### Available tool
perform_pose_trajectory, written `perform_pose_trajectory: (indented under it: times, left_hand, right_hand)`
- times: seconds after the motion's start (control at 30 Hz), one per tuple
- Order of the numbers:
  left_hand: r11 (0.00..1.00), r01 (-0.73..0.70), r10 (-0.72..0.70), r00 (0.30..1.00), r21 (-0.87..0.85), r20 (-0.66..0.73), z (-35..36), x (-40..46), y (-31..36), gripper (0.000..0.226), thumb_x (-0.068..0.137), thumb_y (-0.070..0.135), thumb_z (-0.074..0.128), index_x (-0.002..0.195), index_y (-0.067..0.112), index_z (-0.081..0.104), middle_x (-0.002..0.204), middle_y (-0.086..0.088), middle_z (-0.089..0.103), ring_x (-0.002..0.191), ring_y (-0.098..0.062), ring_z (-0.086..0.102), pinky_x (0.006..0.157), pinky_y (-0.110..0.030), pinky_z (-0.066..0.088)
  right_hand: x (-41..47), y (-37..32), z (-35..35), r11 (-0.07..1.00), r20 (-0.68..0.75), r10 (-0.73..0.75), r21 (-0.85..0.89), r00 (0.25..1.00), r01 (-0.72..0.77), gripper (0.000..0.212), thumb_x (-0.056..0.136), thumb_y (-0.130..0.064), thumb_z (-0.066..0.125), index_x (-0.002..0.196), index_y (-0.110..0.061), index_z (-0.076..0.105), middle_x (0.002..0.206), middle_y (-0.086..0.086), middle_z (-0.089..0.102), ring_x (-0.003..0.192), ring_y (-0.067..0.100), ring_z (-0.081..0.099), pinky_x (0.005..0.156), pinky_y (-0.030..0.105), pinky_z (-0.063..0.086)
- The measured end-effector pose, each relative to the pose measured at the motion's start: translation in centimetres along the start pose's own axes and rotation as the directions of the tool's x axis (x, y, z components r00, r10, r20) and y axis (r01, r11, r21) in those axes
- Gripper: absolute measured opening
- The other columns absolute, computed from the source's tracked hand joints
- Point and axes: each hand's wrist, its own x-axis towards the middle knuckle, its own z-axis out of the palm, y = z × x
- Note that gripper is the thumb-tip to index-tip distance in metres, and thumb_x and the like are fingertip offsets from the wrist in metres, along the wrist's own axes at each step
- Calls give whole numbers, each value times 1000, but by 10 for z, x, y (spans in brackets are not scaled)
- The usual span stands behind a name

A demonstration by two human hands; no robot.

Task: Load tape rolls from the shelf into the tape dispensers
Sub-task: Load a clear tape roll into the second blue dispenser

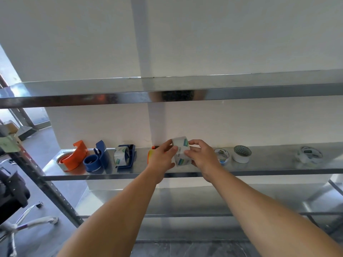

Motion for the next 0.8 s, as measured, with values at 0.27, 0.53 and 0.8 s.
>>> perform_pose_trajectory:
  times: [0.27, 0.53, 0.8]
  left_hand:
    - [999, -37, 37, 999, 11, -18, 4, -2, -5, 34, 99, 13, 57, 131, 24, 59, 117, 3, 65, 113, -28, 60, 89, -39, 59]
    - [999, -54, 54, 999, 7, -2, -2, -4, 0, 34, 96, 11, 61, 128, 23, 59, 112, -1, 65, 107, -23, 63, 90, -41, 59]
    - [923, -229, 255, 966, 309, -47, -11, 13, 21, 31, 96, 24, 63, 128, 26, 60, 123, 2, 61, 109, -18, 61, 89, -36, 58]
  right_hand:
    - [5, -7, 2, 995, -36, 67, 73, 997, -64, 28, 88, -20, 69, 113, -31, 62, 107, 2, 70, 89, 17, 67, 76, 41, 59]
    - [13, -14, 6, 990, -50, 95, 105, 994, -90, 30, 88, -18, 68, 115, -31, 65, 110, 5, 68, 95, 23, 66, 77, 48, 60]
    - [12, -11, 10, 1000, 18, 5, -4, 1000, -5, 31, 86, -18, 68, 112, -36, 67, 100, -5, 74, 90, 10, 69, 80, 34, 56]
